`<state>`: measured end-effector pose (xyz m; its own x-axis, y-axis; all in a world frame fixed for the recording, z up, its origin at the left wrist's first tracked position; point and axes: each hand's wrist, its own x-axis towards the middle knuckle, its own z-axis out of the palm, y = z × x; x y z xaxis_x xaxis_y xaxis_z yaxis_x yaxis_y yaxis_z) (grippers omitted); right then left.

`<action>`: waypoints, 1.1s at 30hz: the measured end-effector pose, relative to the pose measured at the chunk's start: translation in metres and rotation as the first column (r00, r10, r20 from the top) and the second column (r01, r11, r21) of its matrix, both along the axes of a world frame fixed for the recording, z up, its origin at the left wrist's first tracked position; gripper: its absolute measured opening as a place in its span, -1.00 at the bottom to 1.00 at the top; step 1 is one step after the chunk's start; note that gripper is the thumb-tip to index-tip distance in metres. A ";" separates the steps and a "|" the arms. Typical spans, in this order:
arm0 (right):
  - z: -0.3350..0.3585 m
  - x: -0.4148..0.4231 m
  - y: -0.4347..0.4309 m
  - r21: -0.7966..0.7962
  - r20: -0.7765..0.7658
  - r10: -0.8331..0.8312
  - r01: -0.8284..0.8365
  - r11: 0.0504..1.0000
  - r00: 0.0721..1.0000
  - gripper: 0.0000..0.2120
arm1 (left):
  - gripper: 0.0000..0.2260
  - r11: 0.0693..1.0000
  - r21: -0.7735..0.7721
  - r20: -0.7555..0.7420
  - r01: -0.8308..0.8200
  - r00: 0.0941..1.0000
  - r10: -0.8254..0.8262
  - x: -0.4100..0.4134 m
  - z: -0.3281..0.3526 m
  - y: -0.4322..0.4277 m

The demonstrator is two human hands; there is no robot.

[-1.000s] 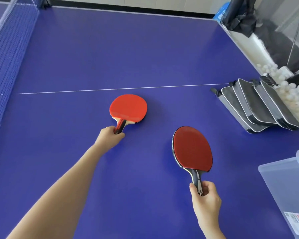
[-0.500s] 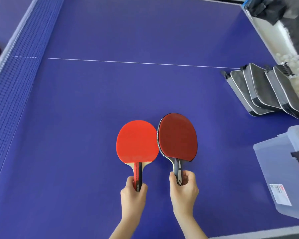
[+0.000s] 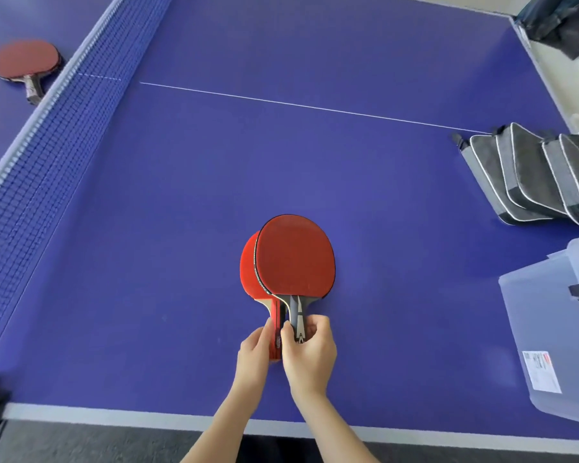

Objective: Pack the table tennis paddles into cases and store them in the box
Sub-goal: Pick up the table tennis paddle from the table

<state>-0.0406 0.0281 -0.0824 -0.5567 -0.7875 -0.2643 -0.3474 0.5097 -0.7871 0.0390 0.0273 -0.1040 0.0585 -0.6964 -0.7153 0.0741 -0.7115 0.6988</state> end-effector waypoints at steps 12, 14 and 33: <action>-0.016 0.000 0.000 0.057 -0.076 0.266 -0.262 0.963 0.961 -0.78 | -0.61 0.998 -0.056 -0.137 -0.025 0.990 0.017 -0.001 0.010 0.001; -0.016 -0.009 0.000 0.033 -0.005 0.312 -0.312 0.950 0.950 -0.81 | -0.64 0.997 -0.074 -0.106 -0.003 0.994 -0.005 -0.002 0.009 0.001; -0.007 -0.040 -0.087 0.193 0.541 0.103 -0.242 0.951 0.835 -0.67 | -0.80 0.998 -0.060 0.036 -0.011 0.999 0.013 0.021 0.024 0.014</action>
<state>-0.0802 -0.0592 -0.0889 -0.1434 -0.7288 -0.6695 -0.0245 0.6789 -0.7338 0.0605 0.0416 -0.0802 0.0926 -0.7370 -0.6696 0.0560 -0.6675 0.7425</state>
